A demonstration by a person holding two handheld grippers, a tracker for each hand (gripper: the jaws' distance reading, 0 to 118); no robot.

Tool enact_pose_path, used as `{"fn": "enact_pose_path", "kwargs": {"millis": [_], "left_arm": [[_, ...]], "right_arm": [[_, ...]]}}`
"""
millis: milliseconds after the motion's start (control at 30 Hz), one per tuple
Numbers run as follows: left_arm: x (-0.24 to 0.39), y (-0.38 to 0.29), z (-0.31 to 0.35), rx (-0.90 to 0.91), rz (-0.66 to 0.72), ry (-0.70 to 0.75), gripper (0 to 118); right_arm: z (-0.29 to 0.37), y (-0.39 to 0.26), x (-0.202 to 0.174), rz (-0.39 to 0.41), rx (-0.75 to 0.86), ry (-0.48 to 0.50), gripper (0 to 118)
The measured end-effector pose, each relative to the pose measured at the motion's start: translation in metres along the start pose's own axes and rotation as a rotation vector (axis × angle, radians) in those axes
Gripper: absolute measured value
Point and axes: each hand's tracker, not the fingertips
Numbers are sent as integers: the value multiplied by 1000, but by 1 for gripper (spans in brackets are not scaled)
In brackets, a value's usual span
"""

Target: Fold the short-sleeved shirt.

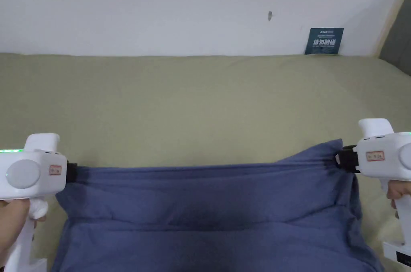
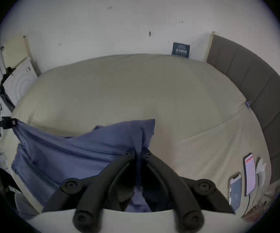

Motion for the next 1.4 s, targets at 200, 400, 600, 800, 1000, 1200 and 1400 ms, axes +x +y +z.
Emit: {"fn": "enact_pose_path", "kwargs": {"millis": [200, 400, 600, 800, 1000, 1200, 1400], "left_arm": [[-9, -57, 50, 29, -12, -19, 1], [-13, -114, 77, 50, -31, -38, 1], [-15, -152, 64, -5, -39, -35, 1], [-15, -162, 56, -28, -9, -44, 1], [-13, -157, 63, 0, 26, -45, 97], [2, -143, 86, 112, -20, 23, 97], [36, -125, 108, 219, -46, -26, 1]], "right_arm": [[53, -58, 0, -5, 43, 36, 6], [81, -126, 1, -40, 36, 62, 6], [71, -177, 0, -42, -35, 60, 6], [56, -188, 1, -71, -68, 48, 6], [66, -180, -8, -84, -44, 23, 82], [100, -132, -35, -83, 99, -3, 112], [72, -143, -85, -75, 344, -37, 0]]}}
